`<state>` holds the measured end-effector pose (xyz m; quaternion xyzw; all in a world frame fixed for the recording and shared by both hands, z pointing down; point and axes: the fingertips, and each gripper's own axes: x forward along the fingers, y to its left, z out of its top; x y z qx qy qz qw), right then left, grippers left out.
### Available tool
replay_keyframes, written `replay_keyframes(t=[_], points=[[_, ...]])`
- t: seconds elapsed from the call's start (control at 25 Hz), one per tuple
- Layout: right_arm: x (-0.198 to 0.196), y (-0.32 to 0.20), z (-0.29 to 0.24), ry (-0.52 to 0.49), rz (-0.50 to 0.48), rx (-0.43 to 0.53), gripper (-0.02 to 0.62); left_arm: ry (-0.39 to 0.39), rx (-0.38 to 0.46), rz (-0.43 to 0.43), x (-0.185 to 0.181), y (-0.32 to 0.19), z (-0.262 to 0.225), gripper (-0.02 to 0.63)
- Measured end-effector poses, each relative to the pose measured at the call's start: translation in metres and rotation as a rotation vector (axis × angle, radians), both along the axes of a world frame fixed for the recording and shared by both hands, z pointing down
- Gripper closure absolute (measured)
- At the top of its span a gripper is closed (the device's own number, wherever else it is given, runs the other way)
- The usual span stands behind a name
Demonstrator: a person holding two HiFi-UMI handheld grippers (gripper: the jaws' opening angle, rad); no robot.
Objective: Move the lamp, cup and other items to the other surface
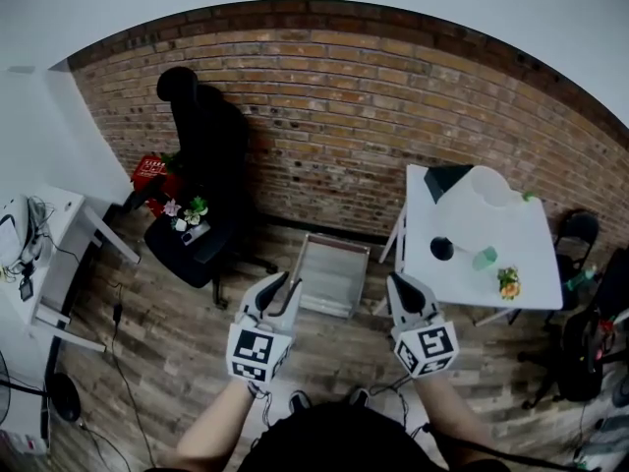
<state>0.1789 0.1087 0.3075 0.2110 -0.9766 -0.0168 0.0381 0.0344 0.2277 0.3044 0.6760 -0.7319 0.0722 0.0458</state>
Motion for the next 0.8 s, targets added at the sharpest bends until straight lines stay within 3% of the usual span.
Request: replay_keyframes(t=[0.12,0.28,0.52,0.8], points=[[-0.001,0.006,0.0,0.027,-0.034,0.019,0.591,-0.026,0.028,0.001,0.008,-0.013,-0.01,0.515],[0.004,0.006,0.006,0.045,-0.056,0.031,0.591,0.002,0.0,-0.008,0.022,-0.021,-0.007,0.517],[0.011,0.002,0.014,0.041,-0.078,-0.009,0.591,-0.014,0.006,-0.021,0.031,-0.023,-0.002,0.518],[0.018,-0.009,0.022,0.064,-0.071,-0.031,0.591,0.039,-0.044,-0.049,0.038,-0.022,0.01,0.518]])
